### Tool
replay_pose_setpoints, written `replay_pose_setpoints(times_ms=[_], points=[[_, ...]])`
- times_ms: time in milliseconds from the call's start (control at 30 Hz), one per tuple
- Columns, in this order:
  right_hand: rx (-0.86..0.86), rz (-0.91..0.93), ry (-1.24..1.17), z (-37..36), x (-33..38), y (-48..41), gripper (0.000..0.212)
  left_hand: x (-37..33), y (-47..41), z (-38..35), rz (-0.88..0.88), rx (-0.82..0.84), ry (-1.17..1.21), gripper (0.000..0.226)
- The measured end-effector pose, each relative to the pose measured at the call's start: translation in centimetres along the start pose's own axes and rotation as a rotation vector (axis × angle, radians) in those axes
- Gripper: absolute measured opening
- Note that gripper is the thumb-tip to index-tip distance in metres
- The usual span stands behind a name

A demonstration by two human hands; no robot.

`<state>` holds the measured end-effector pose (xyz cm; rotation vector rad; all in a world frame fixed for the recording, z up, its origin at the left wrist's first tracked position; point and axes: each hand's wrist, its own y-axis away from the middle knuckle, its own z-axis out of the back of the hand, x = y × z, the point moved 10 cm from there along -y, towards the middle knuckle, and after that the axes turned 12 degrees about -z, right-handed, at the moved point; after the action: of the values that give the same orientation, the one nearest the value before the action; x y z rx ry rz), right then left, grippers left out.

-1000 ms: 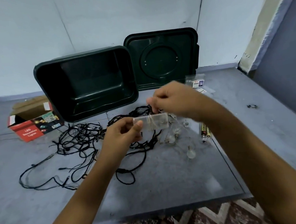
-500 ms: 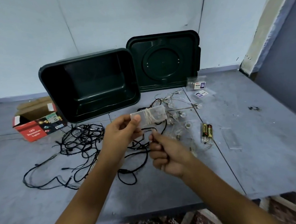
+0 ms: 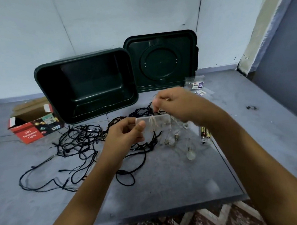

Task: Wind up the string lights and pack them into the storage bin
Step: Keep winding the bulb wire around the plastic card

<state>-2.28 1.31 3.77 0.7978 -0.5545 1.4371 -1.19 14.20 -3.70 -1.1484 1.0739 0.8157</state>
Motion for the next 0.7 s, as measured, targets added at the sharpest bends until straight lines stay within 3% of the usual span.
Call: replay_pose_setpoints(times_ms=[267,400,533,700], points=[[0.512,-0.337,-1.024,-8.8,-7.6,-4.2,0.022,-0.1,-0.1,-0.1,0.043,-0.041,0.165,0.015],[0.368,-0.368,-1.325,-11.7,-8.1,-1.6,0.021,0.8,-0.6,0.8,0.07,-0.128,0.177,0.01],[0.181,-0.373,-1.299,-12.9,-7.4,2.8,0.022,1.3,-1.4,2.0,0.074,-0.208,0.159,0.009],[0.159,-0.229,-0.788,-11.4,-3.3,6.2,0.017,1.5,-1.9,2.5,0.055,-0.201,0.084,0.012]])
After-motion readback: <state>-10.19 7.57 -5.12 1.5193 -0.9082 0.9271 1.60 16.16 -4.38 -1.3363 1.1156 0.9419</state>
